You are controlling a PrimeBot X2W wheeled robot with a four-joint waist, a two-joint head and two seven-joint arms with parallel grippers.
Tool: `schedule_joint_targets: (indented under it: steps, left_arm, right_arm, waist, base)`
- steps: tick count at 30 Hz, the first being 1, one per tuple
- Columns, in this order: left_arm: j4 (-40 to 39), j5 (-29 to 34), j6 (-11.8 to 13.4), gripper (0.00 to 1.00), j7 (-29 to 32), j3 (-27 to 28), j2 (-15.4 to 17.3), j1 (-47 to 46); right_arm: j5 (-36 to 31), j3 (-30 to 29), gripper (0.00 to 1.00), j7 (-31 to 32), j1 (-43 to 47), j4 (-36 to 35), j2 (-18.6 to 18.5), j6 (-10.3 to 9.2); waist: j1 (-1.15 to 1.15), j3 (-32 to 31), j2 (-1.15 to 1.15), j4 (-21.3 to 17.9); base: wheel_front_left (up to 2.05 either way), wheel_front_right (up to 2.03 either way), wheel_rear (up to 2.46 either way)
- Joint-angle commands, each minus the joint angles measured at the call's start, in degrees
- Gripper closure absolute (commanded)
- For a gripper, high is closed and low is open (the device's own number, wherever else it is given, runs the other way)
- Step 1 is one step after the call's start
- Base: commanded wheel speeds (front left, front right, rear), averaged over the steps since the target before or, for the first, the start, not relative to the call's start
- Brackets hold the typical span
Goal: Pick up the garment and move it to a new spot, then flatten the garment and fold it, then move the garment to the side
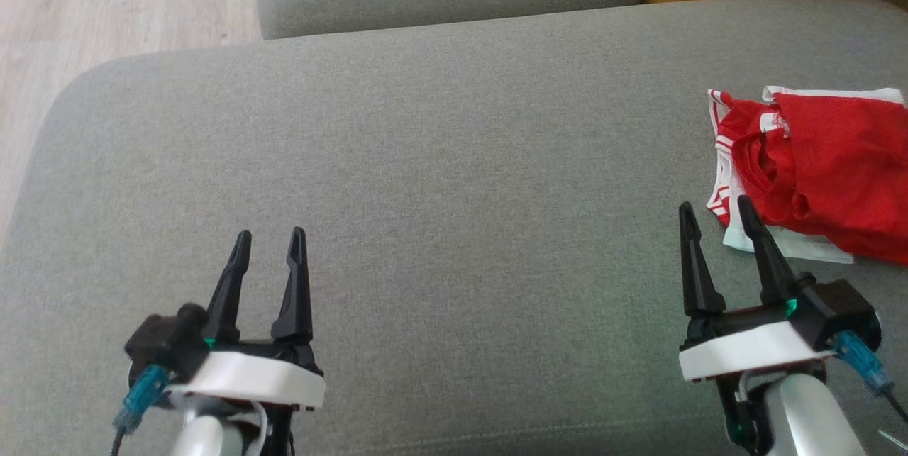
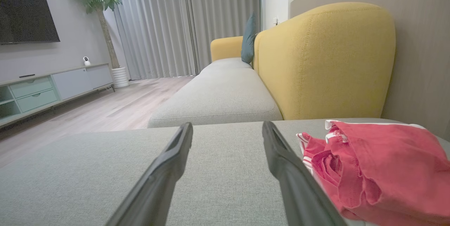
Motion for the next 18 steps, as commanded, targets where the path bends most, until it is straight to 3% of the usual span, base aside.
schedule_joint_targets:
  steps: [1,6,18]
  left_arm:
    - [-2.0,-0.5,0.1,0.0,-0.3,1.9,0.3,-2.0]
    - [-2.8,-3.1,-1.6,0.0,-0.3,2.5,0.3,-1.9]
    - [-2.8,-3.3,-2.7,0.0,-0.3,3.5,0.3,-1.8]
  right_arm:
    - [0.1,1.6,0.0,-0.8,-1.2,-2.4,0.0,0.37]
    - [0.3,2.0,0.0,-0.8,-1.1,-3.6,0.0,0.37]
    - [0.7,2.4,0.0,-0.8,-1.0,-4.4,0.0,0.37]
  waist:
    - [0.0,0.0,0.0,0.0]
    - [0.0,0.1,0.0,0.0]
    - [0.0,0.5,0.0,0.2]
  base:
    - [0.0,0.0,0.0]
    - [0.0,0.0,0.0]
    - [0.0,0.0,0.0]
